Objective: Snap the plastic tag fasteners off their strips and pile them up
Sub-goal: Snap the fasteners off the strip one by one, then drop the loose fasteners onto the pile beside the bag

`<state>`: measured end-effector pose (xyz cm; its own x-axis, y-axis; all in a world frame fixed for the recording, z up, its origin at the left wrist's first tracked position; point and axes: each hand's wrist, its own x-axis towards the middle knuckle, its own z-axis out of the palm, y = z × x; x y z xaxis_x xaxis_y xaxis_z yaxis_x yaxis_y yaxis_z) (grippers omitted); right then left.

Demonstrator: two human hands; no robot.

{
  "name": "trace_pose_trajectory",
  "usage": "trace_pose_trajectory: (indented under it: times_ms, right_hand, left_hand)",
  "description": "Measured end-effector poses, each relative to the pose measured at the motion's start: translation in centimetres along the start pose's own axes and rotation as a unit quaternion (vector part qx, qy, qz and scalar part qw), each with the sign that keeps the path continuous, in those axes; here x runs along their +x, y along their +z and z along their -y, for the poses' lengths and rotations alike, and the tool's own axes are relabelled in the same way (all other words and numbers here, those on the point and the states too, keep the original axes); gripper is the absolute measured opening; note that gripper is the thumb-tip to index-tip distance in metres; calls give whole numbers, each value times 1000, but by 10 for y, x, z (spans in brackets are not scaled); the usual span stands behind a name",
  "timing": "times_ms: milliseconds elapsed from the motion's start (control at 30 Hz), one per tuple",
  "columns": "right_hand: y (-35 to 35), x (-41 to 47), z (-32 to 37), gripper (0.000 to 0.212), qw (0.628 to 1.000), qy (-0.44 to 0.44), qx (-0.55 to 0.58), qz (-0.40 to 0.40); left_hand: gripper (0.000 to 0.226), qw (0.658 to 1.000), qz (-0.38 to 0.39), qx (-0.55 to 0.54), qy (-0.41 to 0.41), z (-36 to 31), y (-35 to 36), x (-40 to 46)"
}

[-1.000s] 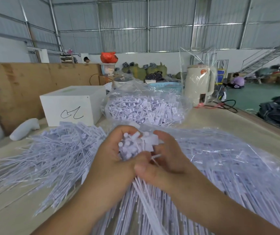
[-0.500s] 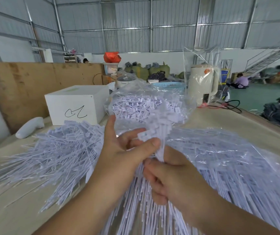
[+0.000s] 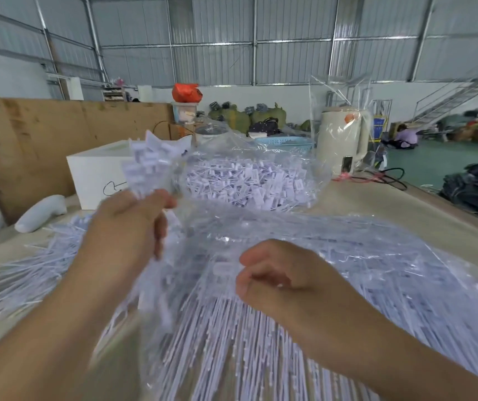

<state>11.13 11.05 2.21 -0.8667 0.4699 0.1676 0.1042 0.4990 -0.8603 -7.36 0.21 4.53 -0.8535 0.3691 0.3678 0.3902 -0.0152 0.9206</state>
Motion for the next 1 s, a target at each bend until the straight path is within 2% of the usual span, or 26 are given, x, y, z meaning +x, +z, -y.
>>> trace_pose_trajectory:
  times_ms: [67, 133, 233, 333, 400, 467, 567, 667, 733, 800, 900, 1000]
  right_hand:
    - [-8, -2, 1, 8, 997, -14, -76, -31]
    - [-13, 0, -2, 12, 981, -34, -187, -46]
    - [-14, 3, -9, 21, 951, -68, -298, -54]
    - [-6, 4, -17, 28, 935, -93, -340, -42]
    - [-4, 7, -25, 34, 910, -102, -402, -25]
    - [-4, 11, -31, 38, 888, -104, -448, -9]
    - [-1, 16, -33, 37, 865, -93, -493, -19]
    - [3, 20, -30, 30, 851, -84, -517, -46]
    - [2, 21, -29, 27, 845, -86, -525, -58]
    - [-2, 22, -28, 28, 841, -83, -531, -63]
    - [-2, 21, -29, 31, 839, -69, -535, -64]
    - [-4, 23, -30, 32, 845, -65, -527, -63]
  left_hand:
    - [33, 989, -47, 138, 27, 14, -19, 19]
    - [31, 957, -48, 283, 46, 30, -28, 32]
    - [28, 879, -30, 473, 43, 45, -28, 37]
    - [52, 788, -4, 616, 14, 51, -22, 32]
    - [61, 750, -1, 661, 32, 52, -17, 27]
    - [57, 749, -20, 661, 51, 48, -12, 22]
    - [44, 799, -40, 596, 75, 36, -6, 15]
    - [43, 878, -48, 434, 197, 25, -3, 2]
    - [36, 899, -13, 322, 295, 12, 1, -13]
    - [23, 885, 74, 279, 366, 3, 8, -28]
    - [17, 841, 222, 293, 397, 7, 20, -39]
    - [16, 812, 262, 349, 387, 21, 25, -36]
